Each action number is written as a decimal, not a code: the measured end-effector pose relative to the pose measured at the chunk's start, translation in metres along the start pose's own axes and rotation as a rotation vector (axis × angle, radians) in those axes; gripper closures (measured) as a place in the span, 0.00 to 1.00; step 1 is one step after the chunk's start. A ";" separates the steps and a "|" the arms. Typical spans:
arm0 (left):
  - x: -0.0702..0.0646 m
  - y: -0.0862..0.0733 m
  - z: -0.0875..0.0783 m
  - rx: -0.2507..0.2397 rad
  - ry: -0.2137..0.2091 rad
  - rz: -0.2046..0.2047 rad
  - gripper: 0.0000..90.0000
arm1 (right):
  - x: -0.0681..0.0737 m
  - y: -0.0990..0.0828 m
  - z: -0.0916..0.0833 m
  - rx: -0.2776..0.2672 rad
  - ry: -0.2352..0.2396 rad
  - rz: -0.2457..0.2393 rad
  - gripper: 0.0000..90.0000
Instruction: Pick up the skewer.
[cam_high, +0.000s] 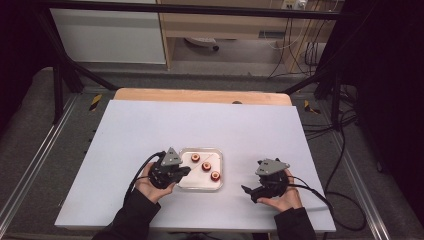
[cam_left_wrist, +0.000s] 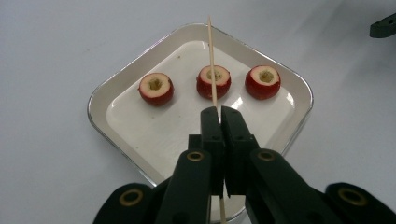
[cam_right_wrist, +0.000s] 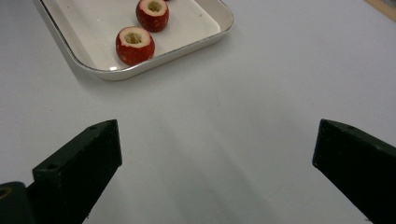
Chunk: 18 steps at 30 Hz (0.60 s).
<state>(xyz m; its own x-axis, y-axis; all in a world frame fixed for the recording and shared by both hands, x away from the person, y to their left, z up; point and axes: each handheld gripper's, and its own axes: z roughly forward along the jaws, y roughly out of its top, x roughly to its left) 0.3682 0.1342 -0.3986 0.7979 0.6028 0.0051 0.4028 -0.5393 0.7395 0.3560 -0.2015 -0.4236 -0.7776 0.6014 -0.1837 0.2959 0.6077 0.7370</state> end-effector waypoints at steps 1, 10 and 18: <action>-0.001 0.002 0.000 0.003 -0.005 0.004 0.98 | 0.001 0.003 0.000 0.002 -0.004 -0.022 0.03; -0.011 0.016 0.007 0.049 -0.036 0.068 0.98 | 0.016 0.031 0.001 0.018 -0.041 -0.198 0.07; -0.024 0.030 0.019 0.082 -0.064 0.121 0.98 | 0.026 0.041 0.002 0.038 -0.065 -0.331 0.11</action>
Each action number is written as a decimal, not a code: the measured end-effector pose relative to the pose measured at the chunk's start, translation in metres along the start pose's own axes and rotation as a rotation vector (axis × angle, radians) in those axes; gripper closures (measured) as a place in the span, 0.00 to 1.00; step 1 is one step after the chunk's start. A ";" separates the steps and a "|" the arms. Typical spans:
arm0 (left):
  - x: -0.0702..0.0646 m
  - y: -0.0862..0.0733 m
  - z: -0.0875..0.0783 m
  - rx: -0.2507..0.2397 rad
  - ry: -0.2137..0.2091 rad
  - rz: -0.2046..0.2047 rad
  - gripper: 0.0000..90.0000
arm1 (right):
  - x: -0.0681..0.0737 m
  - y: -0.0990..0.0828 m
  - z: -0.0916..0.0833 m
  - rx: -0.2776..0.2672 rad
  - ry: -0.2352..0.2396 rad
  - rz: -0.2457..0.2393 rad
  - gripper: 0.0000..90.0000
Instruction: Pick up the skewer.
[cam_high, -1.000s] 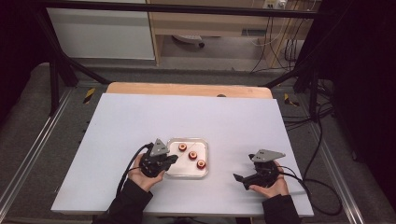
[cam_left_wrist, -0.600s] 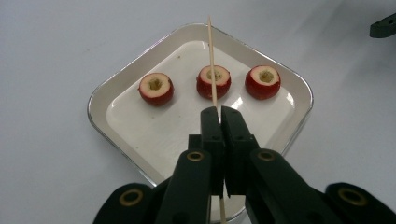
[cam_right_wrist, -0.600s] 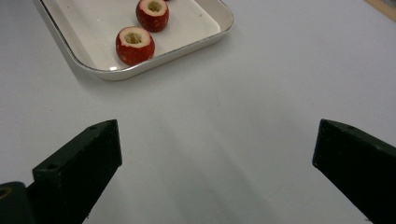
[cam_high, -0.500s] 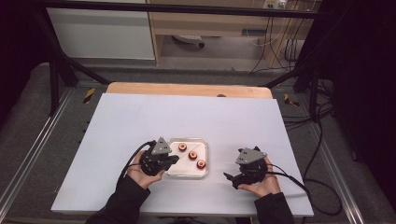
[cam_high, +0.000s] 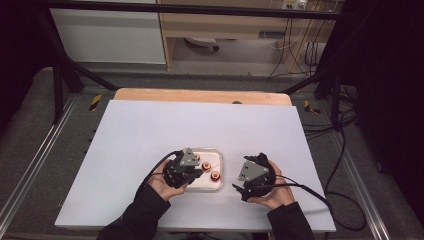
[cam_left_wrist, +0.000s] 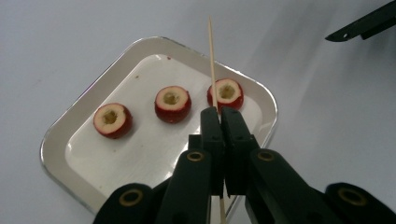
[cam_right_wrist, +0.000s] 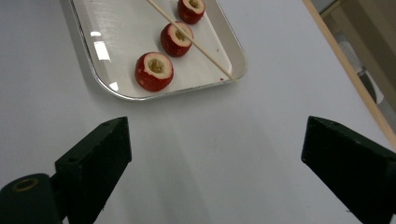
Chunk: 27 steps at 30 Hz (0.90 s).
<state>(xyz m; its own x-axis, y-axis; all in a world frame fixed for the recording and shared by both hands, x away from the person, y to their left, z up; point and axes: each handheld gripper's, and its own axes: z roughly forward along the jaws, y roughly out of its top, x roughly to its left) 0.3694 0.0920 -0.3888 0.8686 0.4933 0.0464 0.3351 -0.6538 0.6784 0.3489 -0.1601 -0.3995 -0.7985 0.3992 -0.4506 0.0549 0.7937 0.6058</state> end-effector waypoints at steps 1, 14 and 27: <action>-0.001 0.002 0.001 0.005 -0.005 0.011 0.98 | 0.001 0.002 -0.001 0.001 -0.007 -0.036 0.14; -0.025 0.027 0.014 0.022 -0.044 0.088 0.98 | 0.010 0.004 0.001 0.008 0.000 -0.315 0.47; -0.041 0.039 0.021 0.023 -0.087 0.133 0.98 | 0.014 0.000 0.004 0.035 0.011 -0.491 0.75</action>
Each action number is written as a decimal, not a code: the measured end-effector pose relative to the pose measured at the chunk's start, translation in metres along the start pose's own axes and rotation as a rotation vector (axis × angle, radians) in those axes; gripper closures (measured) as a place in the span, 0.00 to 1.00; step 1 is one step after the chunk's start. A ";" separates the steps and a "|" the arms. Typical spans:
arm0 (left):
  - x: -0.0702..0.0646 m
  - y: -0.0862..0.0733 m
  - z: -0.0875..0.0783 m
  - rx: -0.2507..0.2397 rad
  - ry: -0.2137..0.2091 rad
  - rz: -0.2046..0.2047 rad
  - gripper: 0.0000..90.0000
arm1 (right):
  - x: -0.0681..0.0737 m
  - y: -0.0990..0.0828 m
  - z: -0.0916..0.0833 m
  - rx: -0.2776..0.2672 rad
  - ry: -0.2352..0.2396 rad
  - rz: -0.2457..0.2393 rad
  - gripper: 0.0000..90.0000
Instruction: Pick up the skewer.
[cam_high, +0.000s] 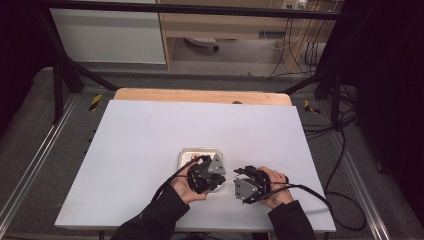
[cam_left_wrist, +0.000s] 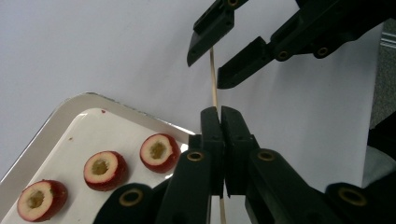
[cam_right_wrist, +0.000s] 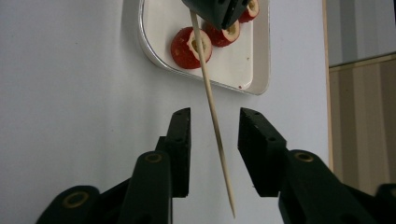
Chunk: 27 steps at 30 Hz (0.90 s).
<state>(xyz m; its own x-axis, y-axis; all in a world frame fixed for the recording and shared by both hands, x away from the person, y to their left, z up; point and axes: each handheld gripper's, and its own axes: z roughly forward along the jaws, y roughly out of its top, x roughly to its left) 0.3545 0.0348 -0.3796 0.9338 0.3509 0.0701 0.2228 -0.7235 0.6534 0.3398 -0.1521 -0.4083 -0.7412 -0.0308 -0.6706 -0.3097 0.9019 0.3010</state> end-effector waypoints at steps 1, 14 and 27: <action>-0.001 0.000 0.000 0.000 -0.002 0.003 0.98 | 0.001 0.000 0.000 0.001 0.000 -0.002 0.77; -0.002 -0.002 0.002 0.001 -0.019 0.004 0.98 | 0.006 0.000 0.000 0.021 0.002 -0.183 0.98; 0.013 0.001 0.005 0.116 -0.061 -0.079 0.80 | 0.008 0.003 0.001 0.101 -0.046 -0.313 0.99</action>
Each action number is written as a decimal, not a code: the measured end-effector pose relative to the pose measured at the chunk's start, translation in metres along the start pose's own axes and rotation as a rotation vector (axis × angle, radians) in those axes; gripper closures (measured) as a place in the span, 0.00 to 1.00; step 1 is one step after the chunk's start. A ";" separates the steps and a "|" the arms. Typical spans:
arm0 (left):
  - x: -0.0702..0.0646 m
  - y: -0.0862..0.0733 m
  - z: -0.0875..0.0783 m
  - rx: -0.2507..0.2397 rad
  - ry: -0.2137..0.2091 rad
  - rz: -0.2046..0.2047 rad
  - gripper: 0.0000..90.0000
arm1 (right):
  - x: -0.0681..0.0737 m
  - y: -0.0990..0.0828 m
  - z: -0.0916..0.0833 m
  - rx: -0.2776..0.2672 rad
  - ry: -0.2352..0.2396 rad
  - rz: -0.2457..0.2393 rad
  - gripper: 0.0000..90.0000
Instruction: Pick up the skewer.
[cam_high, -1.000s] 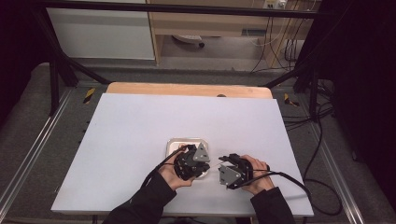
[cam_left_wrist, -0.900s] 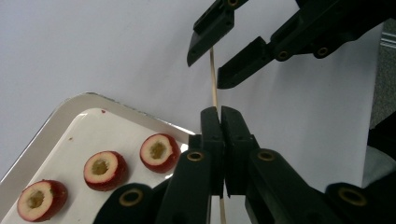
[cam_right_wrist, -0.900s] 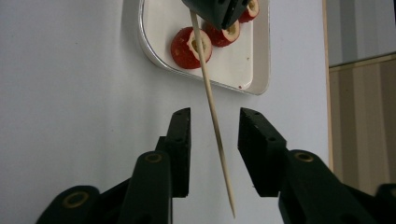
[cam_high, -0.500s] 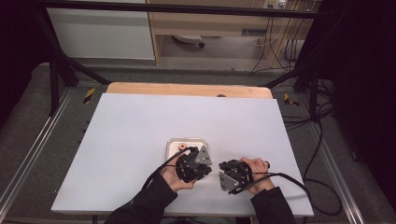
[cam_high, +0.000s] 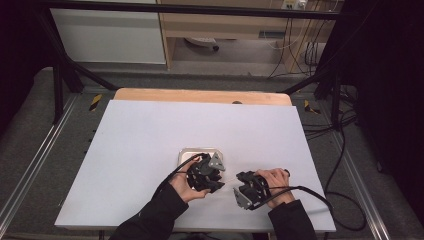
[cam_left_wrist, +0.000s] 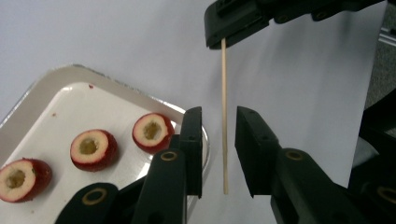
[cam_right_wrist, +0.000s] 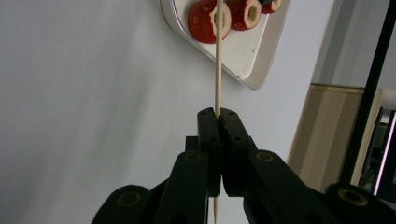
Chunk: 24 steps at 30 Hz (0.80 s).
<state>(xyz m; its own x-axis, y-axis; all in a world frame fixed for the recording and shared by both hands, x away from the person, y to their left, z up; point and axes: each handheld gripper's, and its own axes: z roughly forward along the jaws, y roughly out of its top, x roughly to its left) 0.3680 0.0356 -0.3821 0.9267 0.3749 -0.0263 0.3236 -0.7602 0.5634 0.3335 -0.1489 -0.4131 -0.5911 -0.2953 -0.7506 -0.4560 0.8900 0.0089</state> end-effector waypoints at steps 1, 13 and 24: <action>0.001 0.001 0.002 0.023 -0.004 -0.008 0.80 | -0.001 0.002 0.001 0.015 -0.008 -0.024 0.99; 0.004 0.008 0.016 0.149 -0.036 -0.049 0.97 | -0.004 0.013 0.002 0.043 -0.021 -0.114 0.99; 0.001 0.002 0.015 0.148 0.008 -0.034 0.98 | -0.008 0.013 0.004 0.016 -0.019 -0.038 0.89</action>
<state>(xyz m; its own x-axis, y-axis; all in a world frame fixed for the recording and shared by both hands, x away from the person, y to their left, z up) 0.3727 0.0265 -0.3932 0.9132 0.4059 -0.0365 0.3803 -0.8166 0.4341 0.3347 -0.1336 -0.4101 -0.5607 -0.3226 -0.7626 -0.4668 0.8838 -0.0307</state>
